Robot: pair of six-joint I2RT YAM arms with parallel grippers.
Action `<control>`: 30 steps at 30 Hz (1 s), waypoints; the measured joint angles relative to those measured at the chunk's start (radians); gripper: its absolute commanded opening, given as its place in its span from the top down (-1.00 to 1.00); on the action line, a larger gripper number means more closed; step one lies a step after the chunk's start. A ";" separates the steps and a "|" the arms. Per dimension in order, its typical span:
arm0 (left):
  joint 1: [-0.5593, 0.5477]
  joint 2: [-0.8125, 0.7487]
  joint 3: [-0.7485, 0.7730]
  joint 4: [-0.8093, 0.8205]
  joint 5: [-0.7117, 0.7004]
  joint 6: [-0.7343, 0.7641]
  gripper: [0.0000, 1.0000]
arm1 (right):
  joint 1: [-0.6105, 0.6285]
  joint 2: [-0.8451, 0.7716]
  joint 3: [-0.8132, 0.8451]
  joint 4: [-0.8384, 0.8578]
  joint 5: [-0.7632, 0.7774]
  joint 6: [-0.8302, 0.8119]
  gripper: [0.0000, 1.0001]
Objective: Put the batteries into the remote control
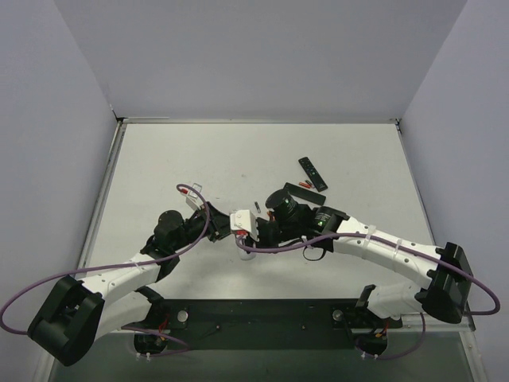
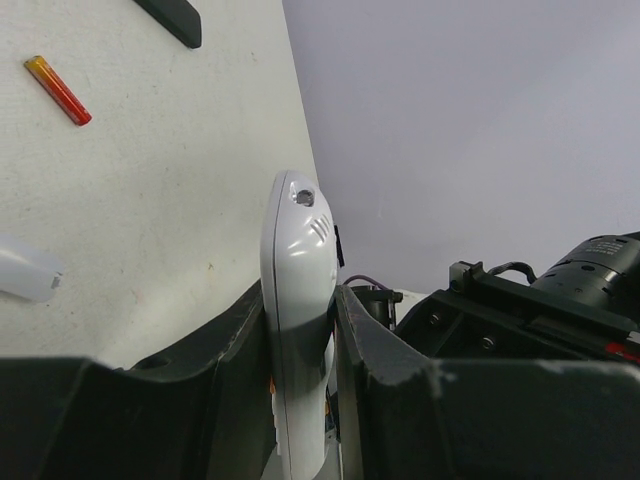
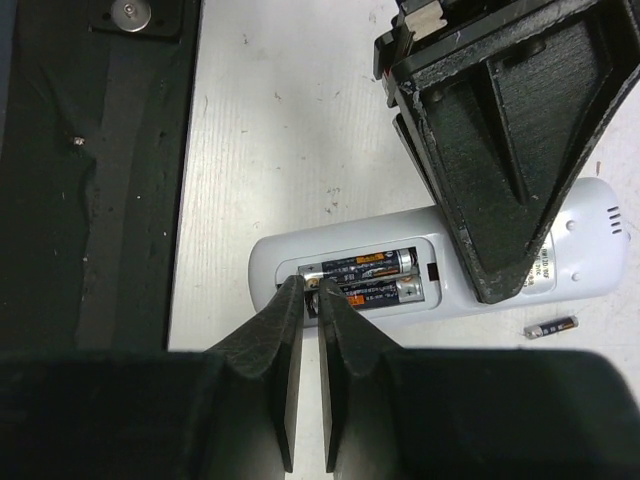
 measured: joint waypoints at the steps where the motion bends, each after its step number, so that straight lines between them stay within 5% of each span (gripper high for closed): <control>1: 0.000 0.000 0.000 -0.003 -0.004 0.003 1.00 | 0.000 0.006 0.002 0.000 0.001 0.005 0.93; 18: -0.006 -0.101 0.000 -0.166 -0.103 0.098 1.00 | 0.026 0.074 0.022 0.083 0.137 0.118 1.00; 25: -0.014 -0.208 0.004 -0.315 -0.232 0.240 1.00 | 0.027 0.036 0.021 0.105 0.231 0.226 0.32; 30: 0.010 -0.266 -0.009 -0.426 -0.360 0.320 1.00 | 0.021 -0.039 -0.001 0.115 0.331 0.331 0.24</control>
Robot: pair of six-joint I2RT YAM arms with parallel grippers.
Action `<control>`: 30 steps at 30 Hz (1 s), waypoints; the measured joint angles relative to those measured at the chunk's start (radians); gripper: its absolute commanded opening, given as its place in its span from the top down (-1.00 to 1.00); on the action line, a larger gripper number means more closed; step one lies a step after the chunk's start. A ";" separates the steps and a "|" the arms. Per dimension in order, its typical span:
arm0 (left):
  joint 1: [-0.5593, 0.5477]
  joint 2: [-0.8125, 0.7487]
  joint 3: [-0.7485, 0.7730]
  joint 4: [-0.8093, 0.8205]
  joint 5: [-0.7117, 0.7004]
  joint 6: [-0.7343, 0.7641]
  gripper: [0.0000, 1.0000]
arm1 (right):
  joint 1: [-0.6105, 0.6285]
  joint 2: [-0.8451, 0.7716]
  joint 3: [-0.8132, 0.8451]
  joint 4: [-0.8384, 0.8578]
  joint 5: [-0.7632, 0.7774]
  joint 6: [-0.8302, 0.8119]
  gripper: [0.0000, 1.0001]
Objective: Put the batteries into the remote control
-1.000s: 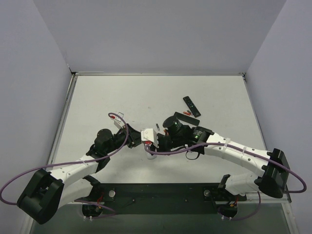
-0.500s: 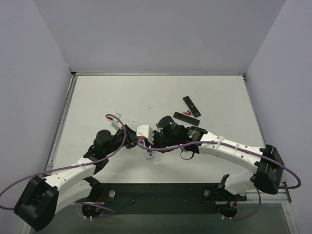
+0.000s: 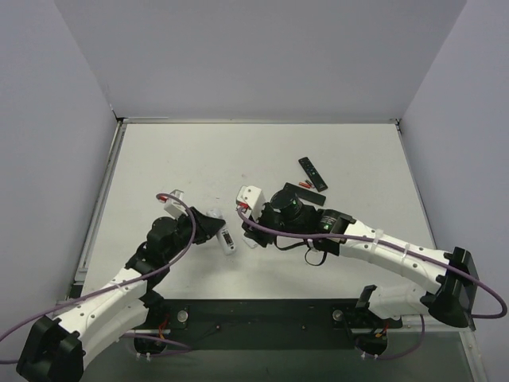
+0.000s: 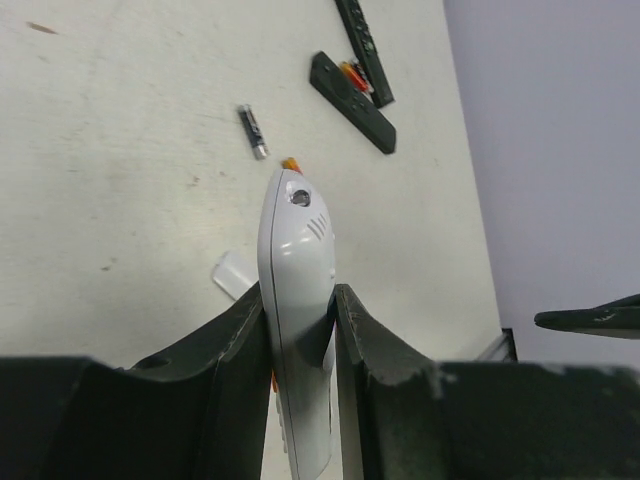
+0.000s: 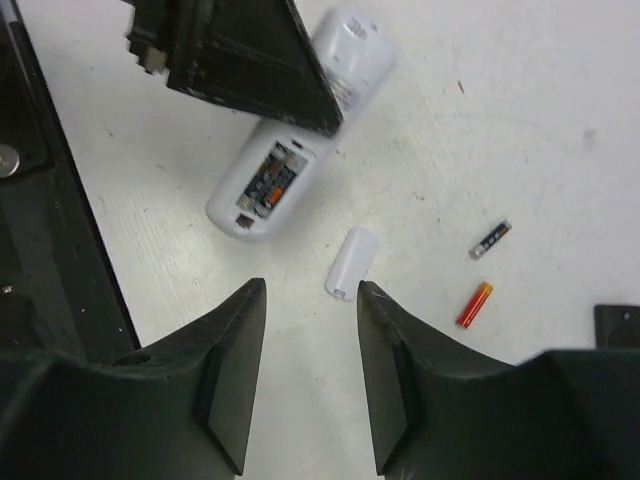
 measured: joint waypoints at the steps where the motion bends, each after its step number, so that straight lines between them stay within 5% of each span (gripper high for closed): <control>1: 0.009 -0.016 -0.007 -0.018 -0.020 0.011 1.00 | -0.004 -0.003 -0.010 0.004 0.018 0.030 0.24; 15: 0.070 -0.260 -0.142 -0.149 -0.174 0.031 1.00 | -0.048 0.285 -0.095 -0.011 0.129 0.303 0.22; 30: 0.073 -0.305 -0.202 -0.147 -0.192 -0.032 1.00 | -0.047 0.513 0.037 -0.016 0.168 0.394 0.16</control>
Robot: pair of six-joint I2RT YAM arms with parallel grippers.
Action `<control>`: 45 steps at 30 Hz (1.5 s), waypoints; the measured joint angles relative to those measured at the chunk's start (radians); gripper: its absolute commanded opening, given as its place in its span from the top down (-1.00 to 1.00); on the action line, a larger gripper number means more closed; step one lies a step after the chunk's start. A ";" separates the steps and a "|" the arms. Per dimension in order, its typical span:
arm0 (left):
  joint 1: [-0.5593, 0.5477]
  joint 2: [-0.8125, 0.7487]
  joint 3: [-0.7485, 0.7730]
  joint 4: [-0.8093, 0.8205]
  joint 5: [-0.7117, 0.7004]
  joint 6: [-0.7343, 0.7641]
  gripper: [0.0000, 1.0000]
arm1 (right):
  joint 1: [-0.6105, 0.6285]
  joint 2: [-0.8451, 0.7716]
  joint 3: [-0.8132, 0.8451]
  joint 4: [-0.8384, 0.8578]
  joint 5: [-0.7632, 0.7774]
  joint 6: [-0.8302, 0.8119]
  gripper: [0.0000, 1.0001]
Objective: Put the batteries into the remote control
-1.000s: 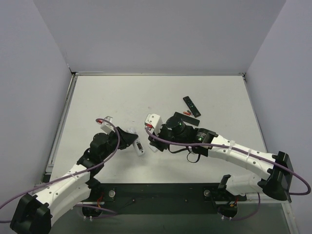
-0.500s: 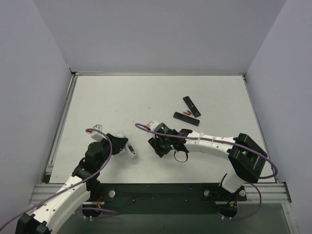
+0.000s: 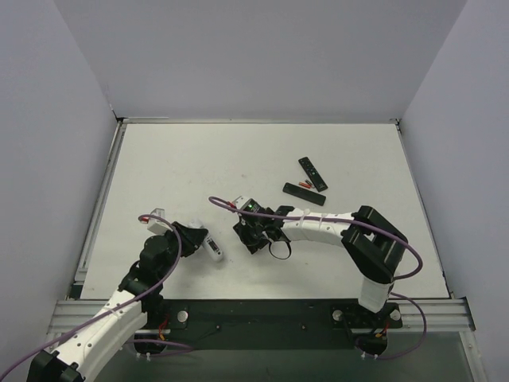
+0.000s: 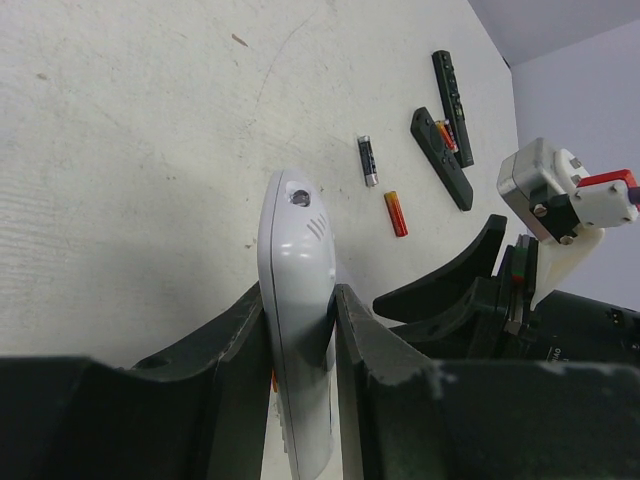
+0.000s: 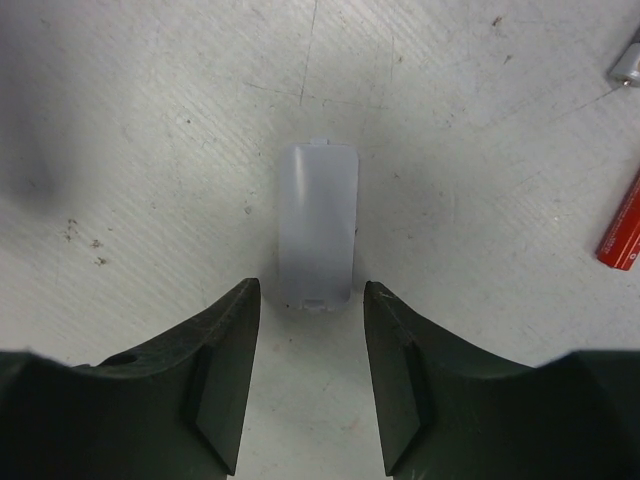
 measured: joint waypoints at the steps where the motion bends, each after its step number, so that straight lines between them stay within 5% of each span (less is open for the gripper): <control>1: 0.001 0.003 -0.003 0.000 0.000 -0.005 1.00 | 0.000 0.007 0.003 -0.002 0.003 0.000 0.16; 7: 0.003 0.026 -0.007 0.018 0.002 -0.018 1.00 | 0.003 0.033 0.024 -0.022 0.014 0.000 0.21; 15: 0.003 0.043 -0.017 0.065 0.007 -0.050 1.00 | 0.013 0.045 0.043 -0.046 0.029 -0.006 0.72; 21: 0.003 0.053 -0.023 0.103 0.018 -0.095 1.00 | 0.013 0.037 0.043 -0.063 0.028 -0.011 0.88; 35: 0.003 0.105 -0.023 0.307 0.064 -0.244 1.00 | 0.015 -0.233 0.140 -0.243 0.015 -0.054 0.90; 45: -0.006 0.217 -0.023 0.494 0.090 -0.305 1.00 | 0.072 -0.244 0.329 -0.397 -0.023 -0.054 0.90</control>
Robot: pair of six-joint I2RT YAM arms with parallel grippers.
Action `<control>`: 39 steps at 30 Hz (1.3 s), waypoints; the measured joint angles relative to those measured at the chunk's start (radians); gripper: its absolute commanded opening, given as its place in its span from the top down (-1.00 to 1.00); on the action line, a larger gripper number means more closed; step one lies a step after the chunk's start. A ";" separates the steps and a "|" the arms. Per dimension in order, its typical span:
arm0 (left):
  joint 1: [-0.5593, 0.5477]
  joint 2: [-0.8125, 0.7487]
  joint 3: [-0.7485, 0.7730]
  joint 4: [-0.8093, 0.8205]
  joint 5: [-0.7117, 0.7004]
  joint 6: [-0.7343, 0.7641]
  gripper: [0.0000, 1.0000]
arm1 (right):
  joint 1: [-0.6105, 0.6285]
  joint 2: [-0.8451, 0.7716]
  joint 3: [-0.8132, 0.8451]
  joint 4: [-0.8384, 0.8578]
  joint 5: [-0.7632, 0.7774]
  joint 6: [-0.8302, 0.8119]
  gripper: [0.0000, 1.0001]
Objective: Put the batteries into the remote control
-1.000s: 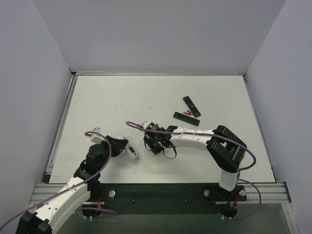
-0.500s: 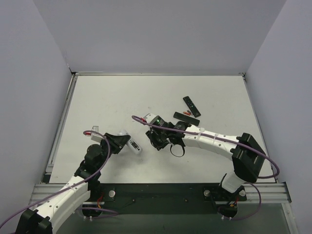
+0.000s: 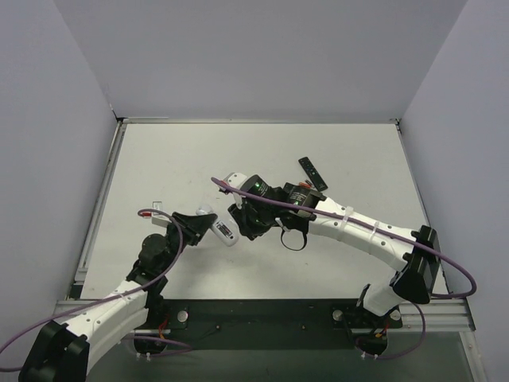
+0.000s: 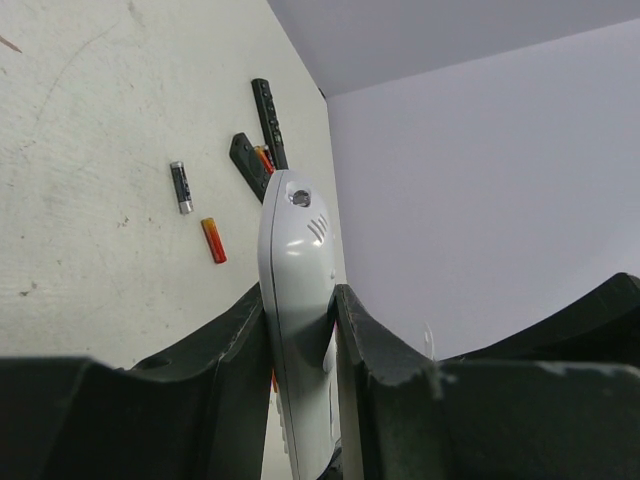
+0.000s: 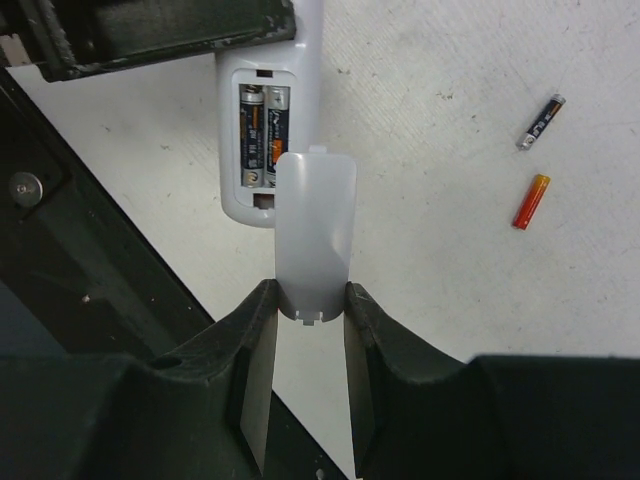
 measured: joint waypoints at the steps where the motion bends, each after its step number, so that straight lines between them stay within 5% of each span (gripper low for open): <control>1: -0.006 0.013 0.000 0.018 -0.001 -0.002 1.00 | 0.007 0.003 0.017 -0.016 -0.003 0.000 0.90; 39: -0.135 0.096 0.000 0.150 -0.087 0.037 1.00 | 0.047 0.198 0.214 -0.190 -0.011 0.007 0.90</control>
